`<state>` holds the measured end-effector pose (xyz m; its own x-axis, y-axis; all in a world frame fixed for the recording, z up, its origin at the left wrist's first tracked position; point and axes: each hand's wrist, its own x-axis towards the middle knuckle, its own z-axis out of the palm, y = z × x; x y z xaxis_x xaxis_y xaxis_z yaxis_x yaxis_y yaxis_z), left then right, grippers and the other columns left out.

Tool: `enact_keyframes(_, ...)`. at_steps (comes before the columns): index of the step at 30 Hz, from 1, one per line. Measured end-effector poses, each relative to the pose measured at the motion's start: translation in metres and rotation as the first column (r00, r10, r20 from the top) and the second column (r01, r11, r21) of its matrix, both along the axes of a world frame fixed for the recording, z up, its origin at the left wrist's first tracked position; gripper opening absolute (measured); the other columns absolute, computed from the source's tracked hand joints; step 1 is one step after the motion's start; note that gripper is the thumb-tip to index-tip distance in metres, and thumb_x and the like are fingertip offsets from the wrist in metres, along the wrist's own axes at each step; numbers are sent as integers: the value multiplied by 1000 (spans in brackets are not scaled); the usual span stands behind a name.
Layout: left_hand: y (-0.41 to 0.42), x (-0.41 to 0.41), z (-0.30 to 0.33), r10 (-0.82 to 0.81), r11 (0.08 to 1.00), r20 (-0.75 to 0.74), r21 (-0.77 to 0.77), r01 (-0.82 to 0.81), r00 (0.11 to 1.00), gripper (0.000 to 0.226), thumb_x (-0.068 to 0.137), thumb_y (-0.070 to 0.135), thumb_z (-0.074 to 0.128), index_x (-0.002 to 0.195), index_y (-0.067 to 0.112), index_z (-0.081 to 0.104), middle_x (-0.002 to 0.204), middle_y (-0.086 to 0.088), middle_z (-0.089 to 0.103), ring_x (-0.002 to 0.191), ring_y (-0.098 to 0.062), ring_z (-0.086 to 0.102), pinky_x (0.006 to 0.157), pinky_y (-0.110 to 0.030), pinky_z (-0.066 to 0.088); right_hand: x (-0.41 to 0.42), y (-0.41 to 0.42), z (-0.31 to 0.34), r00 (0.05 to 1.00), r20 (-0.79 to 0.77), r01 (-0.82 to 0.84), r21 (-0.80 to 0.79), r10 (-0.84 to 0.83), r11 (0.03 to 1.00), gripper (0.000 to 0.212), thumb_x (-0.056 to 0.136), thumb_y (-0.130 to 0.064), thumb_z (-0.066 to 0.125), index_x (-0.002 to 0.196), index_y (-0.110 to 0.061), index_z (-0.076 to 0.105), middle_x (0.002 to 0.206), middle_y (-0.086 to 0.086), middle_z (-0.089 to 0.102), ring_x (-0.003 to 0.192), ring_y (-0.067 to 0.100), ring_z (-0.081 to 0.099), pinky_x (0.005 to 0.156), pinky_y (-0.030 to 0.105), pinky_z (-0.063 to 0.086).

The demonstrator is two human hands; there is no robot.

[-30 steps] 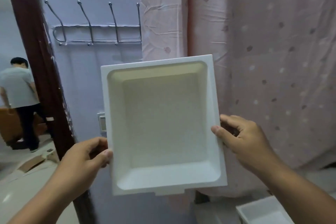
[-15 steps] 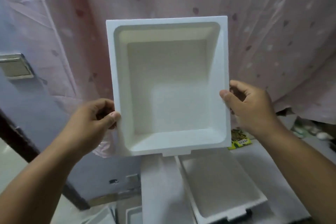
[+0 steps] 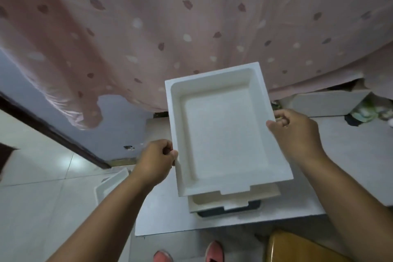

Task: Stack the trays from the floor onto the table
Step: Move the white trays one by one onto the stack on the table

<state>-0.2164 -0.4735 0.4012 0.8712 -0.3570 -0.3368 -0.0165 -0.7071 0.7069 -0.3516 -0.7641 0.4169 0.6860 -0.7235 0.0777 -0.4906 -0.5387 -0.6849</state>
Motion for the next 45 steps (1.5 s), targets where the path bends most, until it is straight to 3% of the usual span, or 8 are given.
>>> enact_keyframes(12, -14, -13, -59, -55, 970, -118, 228, 81, 991, 25, 87, 8, 46, 68, 7, 62, 70, -6, 70, 59, -19, 55, 53, -23, 42, -12, -12, -75, 951, -293, -80, 81, 101, 993, 15, 92, -27, 63, 102, -22, 74, 78, -4, 67, 79, 20, 64, 73, 36, 57)
enact_keyframes(19, -22, -16, -80, -135, 918, -15, 375, 131, 991, 30, 96, 16, 42, 71, 11, 59, 69, -1, 62, 58, -16, 51, 45, -19, 34, -8, -14, -92, 925, -352, -126, 79, 146, 989, 18, 95, -24, 59, 101, -21, 75, 84, -6, 71, 79, 18, 65, 70, 32, 56)
enact_keyframes(24, -25, -20, -92, -52, 936, -41, 347, 63, 998, 29, 98, 25, 47, 117, 14, 65, 97, -4, 73, 70, -17, 64, 52, -20, 43, -10, -11, -110, 866, -491, -124, -28, 94, 992, 19, 95, -31, 55, 77, -25, 59, 89, 0, 51, 74, 24, 58, 68, 36, 55)
enact_keyframes(29, -26, -16, -102, 76, 964, -164, 263, -30, 983, 47, 92, 22, 52, 138, 15, 52, 115, -7, 70, 82, -17, 64, 62, -21, 47, -8, -17, -120, 895, -432, -72, 115, 116, 991, 25, 95, -33, 58, 115, -24, 70, 112, 3, 63, 102, 25, 63, 76, 31, 47)
enact_keyframes(32, -27, -15, -103, 218, 976, -412, 79, -203, 885, 28, 89, 29, 55, 103, 8, 66, 101, -14, 71, 79, -24, 67, 74, -35, 60, -3, -22, -127, 915, -401, 136, 399, 39, 907, 38, 94, -37, 58, 112, -5, 69, 113, 12, 71, 107, 33, 65, 88, 41, 53)
enact_keyframes(35, -29, -14, -110, 267, 958, -503, 48, -283, 822, 46, 97, 35, 48, 89, -7, 65, 91, -21, 71, 79, -32, 72, 78, -40, 63, -2, -27, -132, 936, -349, 257, 587, -47, 767, 43, 94, -36, 63, 102, 6, 69, 108, 25, 71, 101, 40, 67, 95, 51, 53)
enact_keyframes(41, -29, -11, -120, 249, 968, -416, 120, -219, 874, 37, 95, 38, 49, 72, 10, 55, 72, -10, 56, 62, -23, 57, 83, -47, 59, 4, -27, -133, 925, -378, 244, 524, -34, 816, 40, 95, -32, 62, 97, 7, 69, 101, 22, 71, 100, 39, 66, 91, 46, 53)
enact_keyframes(45, -36, -10, -117, 204, 957, -277, 259, -132, 939, 46, 99, 34, 49, 60, 13, 38, 53, -5, 45, 48, -22, 46, 60, -30, 44, 6, -25, -137, 913, -407, 196, 426, -7, 883, 44, 97, -33, 58, 86, 10, 65, 83, 24, 68, 90, 40, 67, 84, 44, 55)
